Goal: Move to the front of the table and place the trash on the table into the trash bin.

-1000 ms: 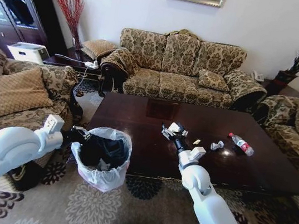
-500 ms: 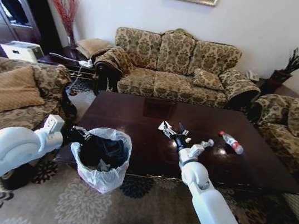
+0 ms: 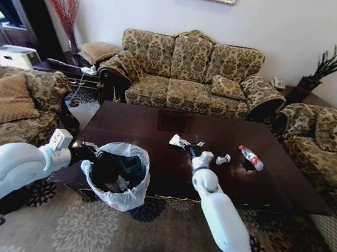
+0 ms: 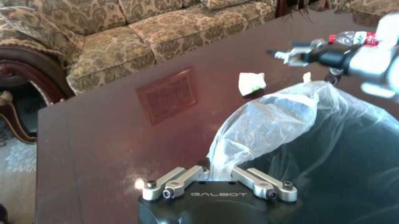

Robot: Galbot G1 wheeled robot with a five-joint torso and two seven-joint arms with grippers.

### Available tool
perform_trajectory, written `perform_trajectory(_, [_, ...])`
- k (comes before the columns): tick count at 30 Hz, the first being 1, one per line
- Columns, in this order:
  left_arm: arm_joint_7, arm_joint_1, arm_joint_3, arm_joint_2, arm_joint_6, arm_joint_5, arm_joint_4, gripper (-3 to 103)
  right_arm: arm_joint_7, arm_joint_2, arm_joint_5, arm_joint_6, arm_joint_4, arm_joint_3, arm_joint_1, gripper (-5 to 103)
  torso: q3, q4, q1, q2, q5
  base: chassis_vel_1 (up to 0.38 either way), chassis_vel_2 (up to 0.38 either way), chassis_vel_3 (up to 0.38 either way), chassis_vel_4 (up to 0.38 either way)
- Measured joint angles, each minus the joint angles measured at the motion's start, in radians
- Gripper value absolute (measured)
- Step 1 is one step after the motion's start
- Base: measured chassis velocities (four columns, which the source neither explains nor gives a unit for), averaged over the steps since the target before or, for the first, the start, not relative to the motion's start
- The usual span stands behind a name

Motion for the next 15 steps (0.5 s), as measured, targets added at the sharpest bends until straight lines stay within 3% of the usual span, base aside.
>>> perform_trajectory(6, [0.000,0.000,0.000,0.000,0.000,0.000,0.000,2,-0.001,0.085,-0.052,0.056,-0.235,0.019,0.086,100,0.000,-0.0022,0.000,0.000,0.0009,0.000,0.000,0.000,0.000])
perform_trajectory(11, [0.001,0.000,0.000,0.000,0.000,-0.001,0.000,2,-0.011,0.119,-0.064,0.085,-0.389,0.024,0.144,100,0.000,-0.0014,0.000,0.000,0.0003,0.000,0.000,0.000,0.000])
perform_trajectory(12, [0.000,0.000,0.000,0.000,0.000,0.000,0.000,2,-0.039,0.143,-0.044,0.109,-0.500,0.025,0.191,100,0.000,-0.0008,0.000,0.000,0.0005,0.000,0.000,0.000,0.000])
perform_trajectory(15, [0.001,0.000,0.000,0.000,0.000,0.000,0.000,2,-0.066,0.157,-0.012,0.114,-0.567,0.023,0.229,100,0.000,-0.0012,0.000,0.000,0.0005,0.000,0.000,0.000,0.000])
